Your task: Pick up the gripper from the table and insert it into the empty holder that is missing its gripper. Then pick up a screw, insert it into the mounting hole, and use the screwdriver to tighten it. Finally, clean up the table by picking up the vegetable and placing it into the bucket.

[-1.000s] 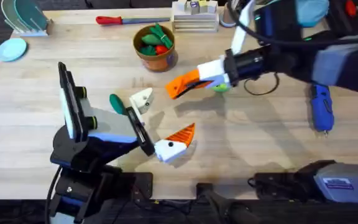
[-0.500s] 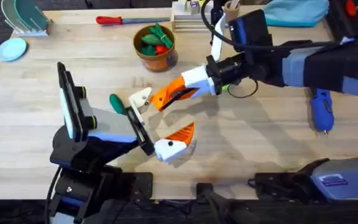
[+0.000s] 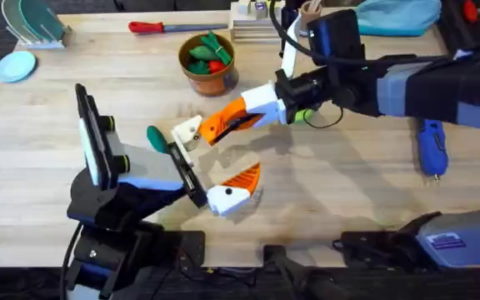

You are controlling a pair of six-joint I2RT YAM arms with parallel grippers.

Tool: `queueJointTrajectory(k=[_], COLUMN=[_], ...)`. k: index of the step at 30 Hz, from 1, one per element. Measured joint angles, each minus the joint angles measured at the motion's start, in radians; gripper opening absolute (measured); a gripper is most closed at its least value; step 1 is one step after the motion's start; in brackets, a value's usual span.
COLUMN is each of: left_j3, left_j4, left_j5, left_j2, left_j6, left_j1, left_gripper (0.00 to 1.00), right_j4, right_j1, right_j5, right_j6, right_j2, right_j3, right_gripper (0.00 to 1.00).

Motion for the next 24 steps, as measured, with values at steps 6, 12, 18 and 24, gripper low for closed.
queueJointTrajectory(k=[6,12,18,24], left_j3=[0.0,0.0,0.0,0.0], left_j4=[0.0,0.0,0.0,0.0], left_j5=[-0.005,-0.015,-0.045,-0.041], left_j2=[0.0,0.0,0.0,0.003], left_j6=[0.004,0.007,-0.008,-0.031], left_j1=[0.0,0.002,0.012,0.011], left_gripper=[0.992,0.992,0.992,0.992], right_j4=[0.043,0.053,0.153,0.258], right_j1=[0.001,0.013,0.038,0.093], right_j5=[0.0,0.021,0.034,0.057], right_j6=[0.033,0.074,0.178,0.277], right_j2=[0.0,0.01,0.064,0.117], right_j3=[0.0,0.0,0.0,0.01], right_gripper=[0.009,0.009,0.008,0.007])
